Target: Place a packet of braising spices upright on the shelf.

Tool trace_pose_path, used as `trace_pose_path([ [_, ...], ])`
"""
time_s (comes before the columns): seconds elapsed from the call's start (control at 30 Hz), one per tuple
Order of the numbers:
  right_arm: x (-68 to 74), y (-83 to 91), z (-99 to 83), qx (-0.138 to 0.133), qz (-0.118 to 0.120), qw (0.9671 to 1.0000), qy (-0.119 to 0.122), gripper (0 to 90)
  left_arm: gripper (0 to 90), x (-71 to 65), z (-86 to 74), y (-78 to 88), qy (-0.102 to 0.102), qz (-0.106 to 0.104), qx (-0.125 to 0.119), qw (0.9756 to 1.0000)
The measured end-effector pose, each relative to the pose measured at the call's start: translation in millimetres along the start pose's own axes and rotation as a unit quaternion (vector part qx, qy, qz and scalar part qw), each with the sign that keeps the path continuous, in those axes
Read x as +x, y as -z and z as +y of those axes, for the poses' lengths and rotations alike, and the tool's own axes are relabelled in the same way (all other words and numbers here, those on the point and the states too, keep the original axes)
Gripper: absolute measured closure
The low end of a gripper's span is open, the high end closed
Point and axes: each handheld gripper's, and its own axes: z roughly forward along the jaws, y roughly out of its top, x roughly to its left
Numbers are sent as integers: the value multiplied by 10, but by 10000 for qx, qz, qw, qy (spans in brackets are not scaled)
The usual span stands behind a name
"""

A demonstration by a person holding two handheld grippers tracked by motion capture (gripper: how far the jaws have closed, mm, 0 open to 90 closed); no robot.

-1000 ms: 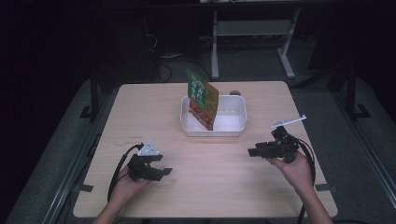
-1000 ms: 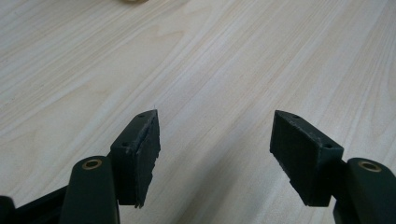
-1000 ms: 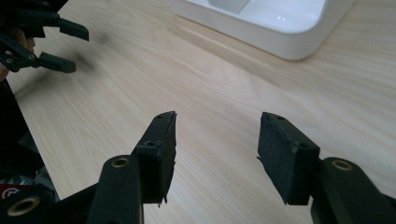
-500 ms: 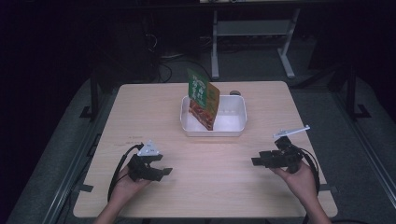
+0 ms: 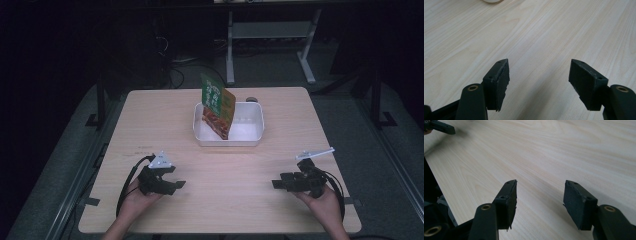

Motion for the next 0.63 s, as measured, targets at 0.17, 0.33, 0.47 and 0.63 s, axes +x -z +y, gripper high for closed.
trace_pose_path([
  [0.17, 3, -17, -90, 11, 30, 10000, -27, 430, 327, -4, 0, -1, -1, -5, 2, 10000],
  [0.33, 7, -42, -194, -31, 19, 10000, -45, 420, 326, -10, 3, -4, -22, -10, 11, 10000],
  [0.47, 49, -52, -294, 0, -163, 9998, 126, 421, 326, -19, 8, -2, -32, -18, -6, 10000],
  [0.63, 110, -29, -288, -190, -179, 9994, 246, 416, 324, -23, 13, -4, -78, -34, -4, 10000],
])
